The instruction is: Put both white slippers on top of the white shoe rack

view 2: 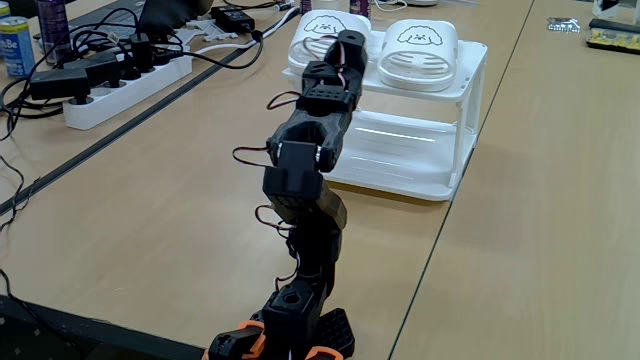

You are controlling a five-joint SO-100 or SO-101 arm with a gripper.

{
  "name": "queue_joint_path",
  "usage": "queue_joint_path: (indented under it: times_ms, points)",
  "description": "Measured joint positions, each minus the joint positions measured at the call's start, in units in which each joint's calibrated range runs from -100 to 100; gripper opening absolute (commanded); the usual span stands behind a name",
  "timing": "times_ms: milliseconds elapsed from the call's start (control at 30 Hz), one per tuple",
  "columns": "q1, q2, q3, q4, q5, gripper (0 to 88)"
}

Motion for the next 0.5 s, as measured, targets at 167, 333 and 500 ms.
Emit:
queue_joint_path:
  times_ms: [167, 333, 500]
  points:
    - [-1.4, 0.1, 0.0, 0.0, 0.0, 23.2]
    - [-1.4, 4.3, -2.1, 0.0, 0.0, 23.2]
    - [-1.4, 10.0, -6.6, 0.0, 0.0, 23.2]
